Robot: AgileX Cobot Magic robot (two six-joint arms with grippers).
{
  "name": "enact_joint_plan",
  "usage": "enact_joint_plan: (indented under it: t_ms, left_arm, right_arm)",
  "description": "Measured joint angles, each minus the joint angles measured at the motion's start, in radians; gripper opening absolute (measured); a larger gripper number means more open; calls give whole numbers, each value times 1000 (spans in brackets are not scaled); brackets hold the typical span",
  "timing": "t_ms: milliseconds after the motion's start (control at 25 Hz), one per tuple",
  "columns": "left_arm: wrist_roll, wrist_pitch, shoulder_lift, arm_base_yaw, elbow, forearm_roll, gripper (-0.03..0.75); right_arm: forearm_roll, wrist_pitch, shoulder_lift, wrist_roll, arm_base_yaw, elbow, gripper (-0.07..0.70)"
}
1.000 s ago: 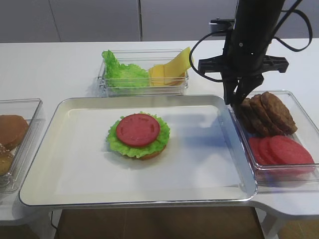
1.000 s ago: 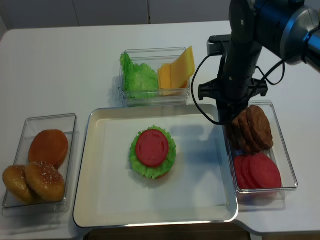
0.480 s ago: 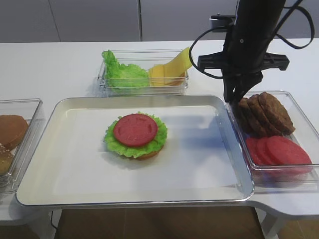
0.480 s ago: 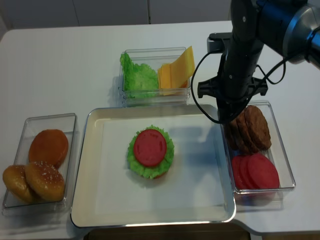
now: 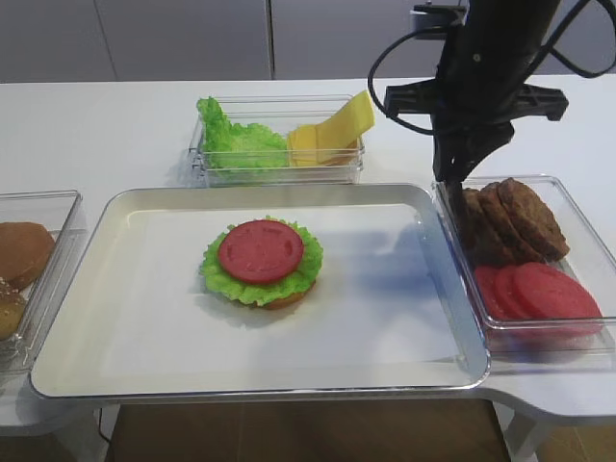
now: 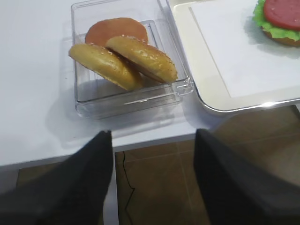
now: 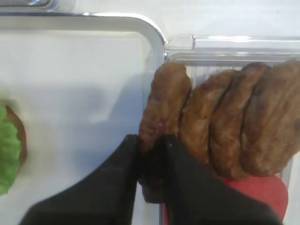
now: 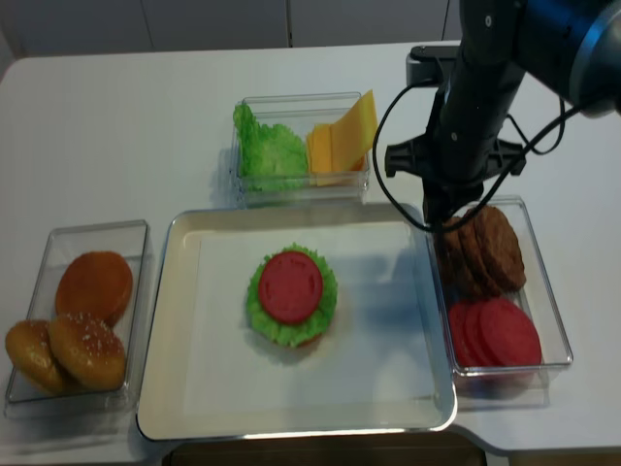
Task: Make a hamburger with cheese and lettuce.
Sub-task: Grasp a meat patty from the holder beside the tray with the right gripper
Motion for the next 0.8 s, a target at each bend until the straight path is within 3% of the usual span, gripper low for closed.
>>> enact_joint_plan:
  t_ms: [800]
  left_arm:
    - [0, 0, 0, 0, 0, 0, 414]
  right_arm:
    - [37, 9, -150, -49, 2, 0, 139]
